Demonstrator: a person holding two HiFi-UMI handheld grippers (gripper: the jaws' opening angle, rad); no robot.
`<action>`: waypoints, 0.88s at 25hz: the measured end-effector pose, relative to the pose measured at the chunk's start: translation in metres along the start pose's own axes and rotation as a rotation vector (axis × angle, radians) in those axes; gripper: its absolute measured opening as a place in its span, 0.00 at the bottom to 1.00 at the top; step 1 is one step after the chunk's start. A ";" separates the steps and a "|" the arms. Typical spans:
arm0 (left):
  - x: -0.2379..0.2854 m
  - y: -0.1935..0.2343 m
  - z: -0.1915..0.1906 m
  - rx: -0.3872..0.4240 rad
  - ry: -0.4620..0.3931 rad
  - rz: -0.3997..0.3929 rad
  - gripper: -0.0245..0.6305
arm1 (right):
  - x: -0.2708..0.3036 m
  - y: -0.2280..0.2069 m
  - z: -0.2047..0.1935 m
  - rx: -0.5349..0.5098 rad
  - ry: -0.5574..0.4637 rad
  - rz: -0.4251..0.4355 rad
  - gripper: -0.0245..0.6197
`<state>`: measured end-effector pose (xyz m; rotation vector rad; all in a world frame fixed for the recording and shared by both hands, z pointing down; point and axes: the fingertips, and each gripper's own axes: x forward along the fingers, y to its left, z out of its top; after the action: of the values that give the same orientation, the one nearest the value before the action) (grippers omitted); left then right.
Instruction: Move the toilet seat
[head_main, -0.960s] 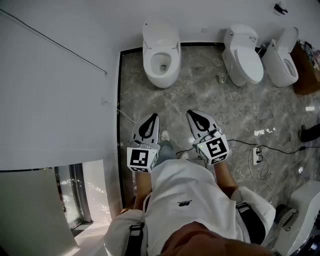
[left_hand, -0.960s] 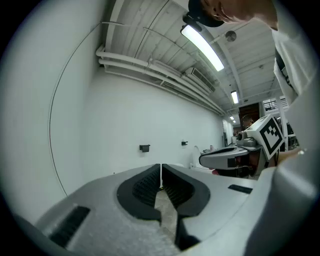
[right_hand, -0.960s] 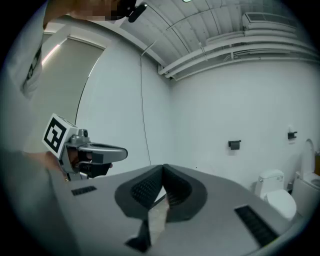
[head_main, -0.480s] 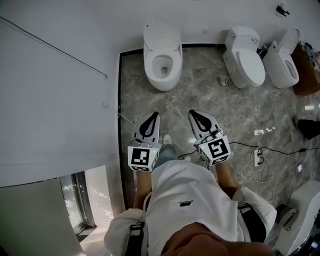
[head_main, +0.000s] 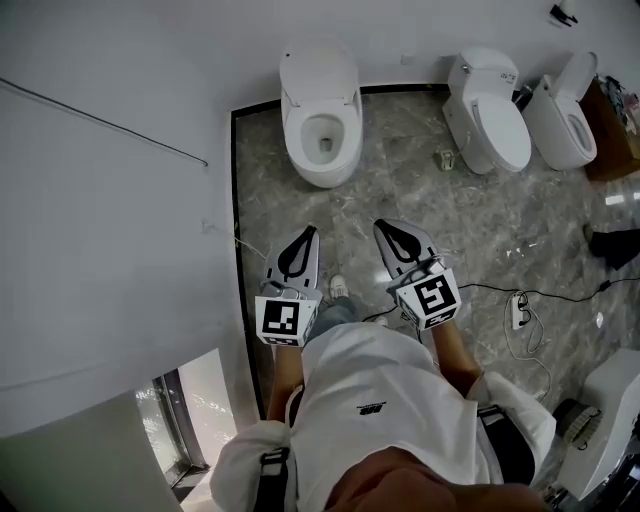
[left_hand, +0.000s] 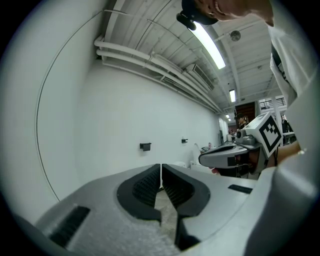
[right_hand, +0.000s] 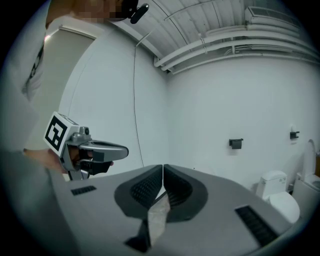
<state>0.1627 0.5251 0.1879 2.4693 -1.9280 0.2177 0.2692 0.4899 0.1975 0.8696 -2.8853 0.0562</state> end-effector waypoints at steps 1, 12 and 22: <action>0.004 0.006 0.000 0.001 -0.001 -0.003 0.09 | 0.006 -0.002 0.001 0.000 0.003 -0.004 0.09; 0.038 0.066 0.002 0.006 -0.013 -0.050 0.09 | 0.068 -0.013 0.007 -0.019 0.037 -0.047 0.09; 0.053 0.095 0.011 -0.046 -0.029 -0.071 0.09 | 0.098 -0.013 0.017 -0.035 0.035 -0.087 0.09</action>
<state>0.0848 0.4492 0.1747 2.5195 -1.8306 0.1357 0.1940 0.4244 0.1939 0.9759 -2.8036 0.0120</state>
